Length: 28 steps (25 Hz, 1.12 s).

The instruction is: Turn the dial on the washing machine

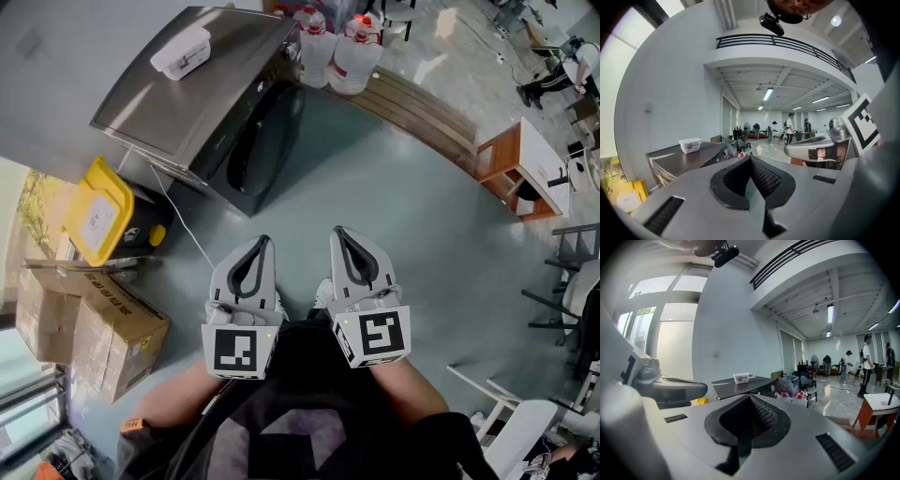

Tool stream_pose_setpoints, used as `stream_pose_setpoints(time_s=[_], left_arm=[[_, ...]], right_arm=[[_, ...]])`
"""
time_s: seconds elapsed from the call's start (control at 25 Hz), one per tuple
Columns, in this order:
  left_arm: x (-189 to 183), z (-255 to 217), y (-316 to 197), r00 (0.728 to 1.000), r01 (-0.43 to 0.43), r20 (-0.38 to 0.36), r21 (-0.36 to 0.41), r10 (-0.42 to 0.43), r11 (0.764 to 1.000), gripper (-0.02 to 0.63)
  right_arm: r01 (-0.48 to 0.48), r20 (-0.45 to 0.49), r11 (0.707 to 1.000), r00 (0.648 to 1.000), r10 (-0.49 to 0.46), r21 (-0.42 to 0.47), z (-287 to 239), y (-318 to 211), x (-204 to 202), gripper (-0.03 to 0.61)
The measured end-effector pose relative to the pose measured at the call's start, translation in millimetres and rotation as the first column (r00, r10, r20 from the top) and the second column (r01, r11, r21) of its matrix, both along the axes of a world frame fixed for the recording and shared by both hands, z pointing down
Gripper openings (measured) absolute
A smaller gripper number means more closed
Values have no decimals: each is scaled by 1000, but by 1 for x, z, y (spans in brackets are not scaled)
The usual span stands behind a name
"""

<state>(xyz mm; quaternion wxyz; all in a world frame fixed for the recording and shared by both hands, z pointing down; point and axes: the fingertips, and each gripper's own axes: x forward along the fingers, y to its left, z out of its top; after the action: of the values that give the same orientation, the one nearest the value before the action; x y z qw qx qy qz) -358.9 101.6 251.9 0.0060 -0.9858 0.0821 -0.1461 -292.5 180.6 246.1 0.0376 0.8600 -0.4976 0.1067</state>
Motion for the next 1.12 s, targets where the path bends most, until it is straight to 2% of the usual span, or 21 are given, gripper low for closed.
stream_pose_setpoints(time_s=[0.72,1.0,1.04,1.08,1.12], left_arm=[[0,-3,8,1000,11,-10,0,-11,1000,12],[9,-5,3,999,39,-12,36,-39,999,14],[11,-5,3,999,46,-14,41,-45,998,14],[13,-6,3,999,51,-14,44,-50,998,14],[16,-6,4,998,56,-15,45,-55,997,14]], right_arm=[[2,35,1000,999,-2,13,2,9,0,14],[-1,13,1000,1000,1,15,-1,11,12,19],[2,18,1000,1000,-2,16,-1,12,14,62],[7,26,1000,1000,-7,16,-1,13,16,135],[11,33,1000,999,-11,13,0,13,19,158]])
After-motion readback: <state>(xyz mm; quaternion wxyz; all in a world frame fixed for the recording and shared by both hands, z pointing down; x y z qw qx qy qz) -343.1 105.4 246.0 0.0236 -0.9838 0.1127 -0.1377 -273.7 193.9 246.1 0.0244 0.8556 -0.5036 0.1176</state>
